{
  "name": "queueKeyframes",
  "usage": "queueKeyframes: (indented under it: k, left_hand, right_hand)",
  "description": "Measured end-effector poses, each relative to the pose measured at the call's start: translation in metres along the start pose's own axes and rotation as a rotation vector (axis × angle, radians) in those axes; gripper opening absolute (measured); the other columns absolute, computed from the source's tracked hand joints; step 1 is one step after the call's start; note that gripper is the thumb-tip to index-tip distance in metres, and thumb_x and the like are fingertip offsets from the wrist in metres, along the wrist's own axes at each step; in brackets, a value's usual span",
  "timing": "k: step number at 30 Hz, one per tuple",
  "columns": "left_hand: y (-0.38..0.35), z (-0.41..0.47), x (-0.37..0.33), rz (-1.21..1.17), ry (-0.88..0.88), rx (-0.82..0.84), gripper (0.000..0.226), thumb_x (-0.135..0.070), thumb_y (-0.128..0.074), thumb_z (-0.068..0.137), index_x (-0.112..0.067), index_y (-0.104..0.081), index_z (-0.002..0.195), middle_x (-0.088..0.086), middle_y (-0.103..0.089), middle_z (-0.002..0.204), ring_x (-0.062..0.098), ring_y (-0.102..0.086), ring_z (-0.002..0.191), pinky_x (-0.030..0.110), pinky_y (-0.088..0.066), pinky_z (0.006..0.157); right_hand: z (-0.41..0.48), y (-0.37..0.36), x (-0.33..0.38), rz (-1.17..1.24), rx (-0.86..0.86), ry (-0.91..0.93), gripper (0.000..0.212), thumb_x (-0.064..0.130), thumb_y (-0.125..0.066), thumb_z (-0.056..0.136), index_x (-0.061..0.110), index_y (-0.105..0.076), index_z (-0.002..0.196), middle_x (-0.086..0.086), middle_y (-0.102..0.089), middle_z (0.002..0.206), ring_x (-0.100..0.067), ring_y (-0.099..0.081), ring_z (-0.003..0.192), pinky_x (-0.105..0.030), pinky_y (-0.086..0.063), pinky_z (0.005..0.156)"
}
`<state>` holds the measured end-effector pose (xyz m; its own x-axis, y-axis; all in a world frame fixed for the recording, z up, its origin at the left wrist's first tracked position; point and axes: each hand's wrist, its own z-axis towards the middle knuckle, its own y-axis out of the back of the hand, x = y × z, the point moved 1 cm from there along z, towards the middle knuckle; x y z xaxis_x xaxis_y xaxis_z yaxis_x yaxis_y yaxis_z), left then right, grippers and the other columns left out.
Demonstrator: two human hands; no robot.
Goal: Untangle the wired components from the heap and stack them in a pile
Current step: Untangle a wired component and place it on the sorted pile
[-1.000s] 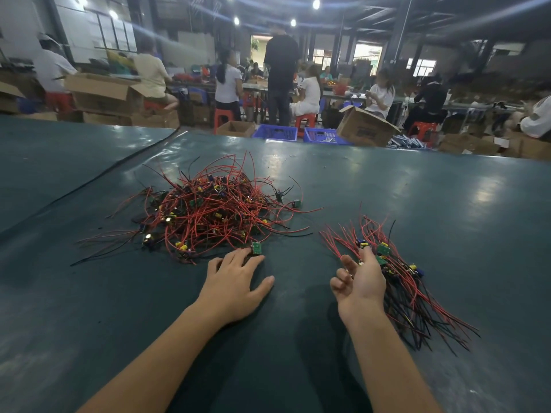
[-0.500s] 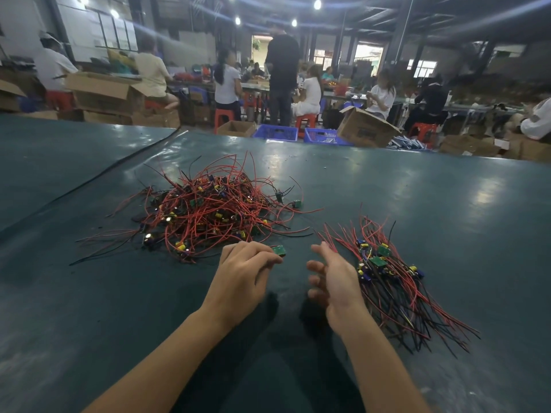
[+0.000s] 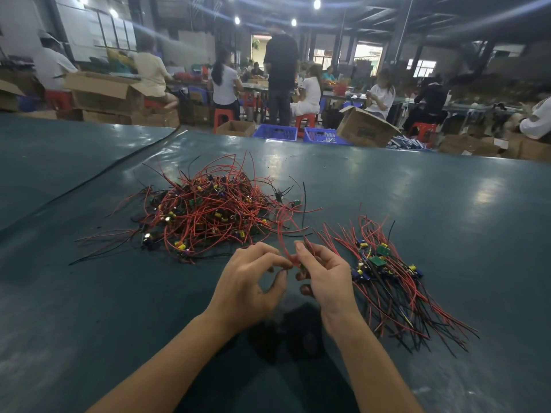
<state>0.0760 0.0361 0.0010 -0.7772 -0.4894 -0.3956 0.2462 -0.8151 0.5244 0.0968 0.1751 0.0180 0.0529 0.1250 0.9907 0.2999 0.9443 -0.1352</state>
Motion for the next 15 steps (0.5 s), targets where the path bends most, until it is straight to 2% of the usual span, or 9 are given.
queueKeyframes:
  k: [4, 6, 8, 10, 13, 15]
  left_hand:
    - [-0.0019, 0.0009, -0.0046, -0.344, 0.292, 0.012, 0.018, -0.041, -0.062, 0.085, -0.025, -0.067, 0.078, -0.016, -0.065, 0.07, 0.004, -0.06, 0.063, 0.015, -0.044, 0.062]
    - [-0.0041, 0.0013, -0.0045, -0.397, 0.41, 0.025, 0.03, -0.053, -0.063, 0.081, -0.026, -0.065, 0.07, -0.009, -0.065, 0.063, 0.006, -0.057, 0.056, 0.021, -0.045, 0.054]
    - [-0.0053, 0.0011, -0.0039, -0.38, 0.48, 0.046, 0.038, -0.059, -0.064, 0.079, -0.024, -0.064, 0.065, -0.001, -0.065, 0.061, 0.017, -0.059, 0.056, 0.032, -0.048, 0.055]
    - [-0.006, 0.0014, -0.0032, -0.386, 0.53, 0.052, 0.034, -0.047, -0.065, 0.086, -0.02, -0.065, 0.067, 0.002, -0.066, 0.062, 0.02, -0.062, 0.058, 0.037, -0.051, 0.059]
    - [-0.0071, 0.0017, 0.0001, -0.36, 0.54, 0.036, 0.029, -0.025, -0.058, 0.095, -0.011, -0.065, 0.07, 0.006, -0.066, 0.064, 0.022, -0.062, 0.059, 0.041, -0.053, 0.06]
    - [-0.007, 0.0017, 0.0017, -0.349, 0.554, 0.015, 0.03, -0.021, -0.059, 0.095, -0.008, -0.065, 0.068, 0.007, -0.064, 0.062, 0.019, -0.061, 0.056, 0.035, -0.051, 0.056]
  right_hand:
    - [-0.0007, -0.0001, -0.0007, -0.047, 0.044, 0.033, 0.007, 0.024, -0.071, 0.088, 0.018, -0.071, 0.085, 0.007, -0.07, 0.064, -0.001, -0.06, 0.054, -0.017, -0.045, 0.045]
    - [-0.0011, -0.0011, -0.0016, -0.066, 0.071, 0.046, 0.009, 0.022, -0.07, 0.089, 0.016, -0.071, 0.084, 0.008, -0.068, 0.061, -0.001, -0.058, 0.051, -0.016, -0.043, 0.043]
    - [-0.0017, -0.0012, -0.0012, -0.072, 0.073, 0.059, 0.011, 0.021, -0.068, 0.09, 0.016, -0.071, 0.08, 0.007, -0.068, 0.06, -0.001, -0.059, 0.052, -0.016, -0.045, 0.045]
    - [-0.0014, -0.0004, -0.0011, -0.063, 0.071, 0.067, 0.017, 0.021, -0.067, 0.091, 0.019, -0.073, 0.074, 0.005, -0.071, 0.065, -0.004, -0.064, 0.058, -0.019, -0.051, 0.052]
    - [-0.002, -0.0016, -0.0015, -0.083, 0.083, 0.049, 0.024, 0.025, -0.067, 0.09, 0.022, -0.075, 0.068, -0.001, -0.074, 0.071, -0.013, -0.069, 0.065, -0.031, -0.057, 0.063]
    - [-0.0022, -0.0027, -0.0014, -0.077, 0.08, 0.043, 0.024, 0.026, -0.067, 0.09, 0.02, -0.076, 0.069, -0.004, -0.074, 0.073, -0.016, -0.07, 0.068, -0.032, -0.058, 0.066]
